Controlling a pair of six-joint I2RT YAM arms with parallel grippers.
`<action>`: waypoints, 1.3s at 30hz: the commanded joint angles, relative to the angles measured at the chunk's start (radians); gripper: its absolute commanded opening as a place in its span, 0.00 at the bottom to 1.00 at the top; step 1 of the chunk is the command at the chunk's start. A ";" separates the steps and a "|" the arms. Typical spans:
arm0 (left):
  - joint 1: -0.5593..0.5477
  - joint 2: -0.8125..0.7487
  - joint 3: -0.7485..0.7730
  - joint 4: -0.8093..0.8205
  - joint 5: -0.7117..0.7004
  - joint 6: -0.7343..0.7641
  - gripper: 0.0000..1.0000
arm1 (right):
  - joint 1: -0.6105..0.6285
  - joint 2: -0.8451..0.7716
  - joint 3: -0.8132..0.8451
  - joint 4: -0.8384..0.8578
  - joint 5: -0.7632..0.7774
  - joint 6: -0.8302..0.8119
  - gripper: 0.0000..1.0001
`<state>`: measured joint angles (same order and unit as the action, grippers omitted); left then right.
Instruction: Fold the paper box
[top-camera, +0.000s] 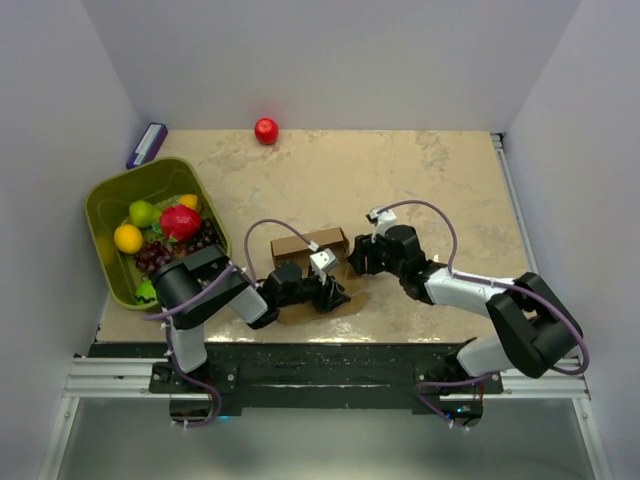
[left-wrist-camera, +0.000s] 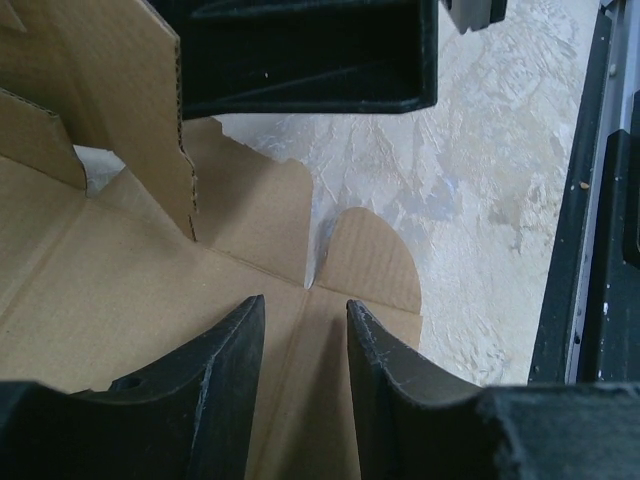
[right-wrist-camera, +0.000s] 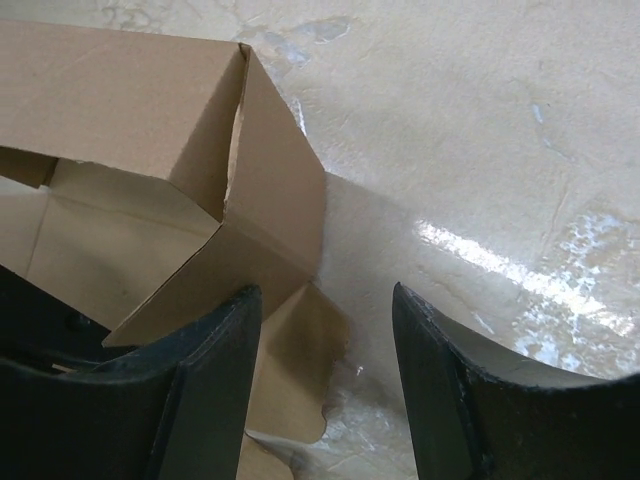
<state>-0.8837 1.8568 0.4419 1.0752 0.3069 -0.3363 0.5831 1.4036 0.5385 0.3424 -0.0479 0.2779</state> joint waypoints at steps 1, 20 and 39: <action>0.002 0.062 -0.011 -0.152 0.040 0.023 0.43 | 0.001 0.027 -0.020 0.174 -0.053 -0.022 0.57; 0.006 0.078 -0.002 -0.182 0.043 0.037 0.43 | 0.018 0.245 0.014 0.487 -0.079 -0.039 0.60; -0.024 0.016 0.057 -0.303 -0.029 0.052 0.46 | 0.081 0.256 -0.009 0.547 0.155 -0.040 0.21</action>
<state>-0.8864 1.8816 0.4953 1.0389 0.3332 -0.3164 0.6418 1.6962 0.5236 0.8463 -0.0147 0.2630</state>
